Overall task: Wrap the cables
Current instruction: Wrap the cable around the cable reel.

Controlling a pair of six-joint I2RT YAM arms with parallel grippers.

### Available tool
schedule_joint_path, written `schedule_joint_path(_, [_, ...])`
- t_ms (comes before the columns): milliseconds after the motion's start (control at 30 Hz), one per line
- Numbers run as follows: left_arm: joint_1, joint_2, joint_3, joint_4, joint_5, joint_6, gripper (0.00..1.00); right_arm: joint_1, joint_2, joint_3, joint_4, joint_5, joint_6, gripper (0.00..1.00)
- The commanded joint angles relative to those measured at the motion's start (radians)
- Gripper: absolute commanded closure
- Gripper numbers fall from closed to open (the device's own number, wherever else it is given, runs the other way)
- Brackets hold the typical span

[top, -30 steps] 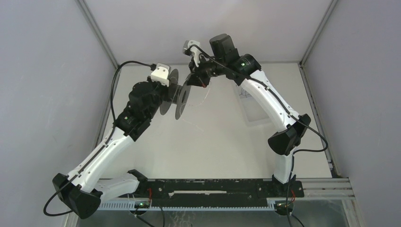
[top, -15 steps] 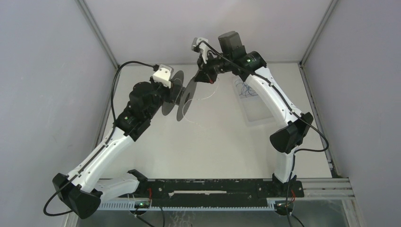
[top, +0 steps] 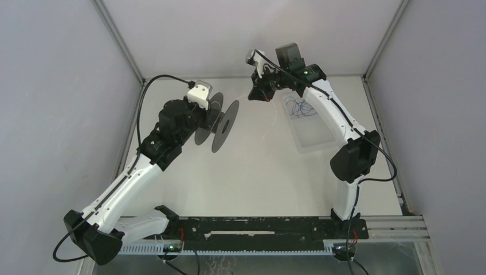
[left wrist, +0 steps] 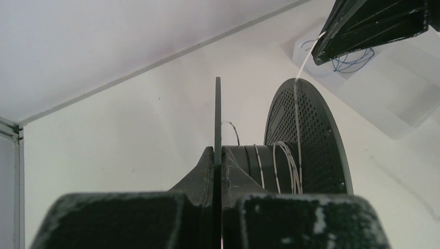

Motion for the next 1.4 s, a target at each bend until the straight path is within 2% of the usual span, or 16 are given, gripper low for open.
schedule_joint_path(0, [0.022, -0.029, 0.079, -0.015, -0.010, -0.026, 1.00, -0.042, -0.013, -0.074, 0.102, 0.033, -0.019, 0.92])
schedule_joint_path(367, [0.056, -0.021, 0.142, -0.048, 0.025, -0.114, 1.00, -0.047, -0.006, -0.286, 0.226, -0.007, 0.039, 0.92])
schedule_joint_path(567, [0.069, -0.011, 0.173, -0.060, 0.105, -0.187, 1.00, -0.047, 0.026, -0.367, 0.336, -0.065, 0.164, 0.92])
schedule_joint_path(833, [0.153, -0.017, 0.181, -0.069, 0.185, -0.326, 1.00, -0.047, 0.083, -0.440, 0.454, -0.135, 0.322, 0.94])
schedule_joint_path(1100, [0.181, 0.000, 0.219, -0.106, 0.107, -0.481, 1.00, -0.034, 0.068, -0.699, 0.773, -0.230, 0.628, 0.93])
schedule_joint_path(1367, [0.240, 0.031, 0.261, -0.150, 0.048, -0.607, 1.00, 0.072, 0.053, -0.805, 0.908, -0.215, 0.731, 0.91])
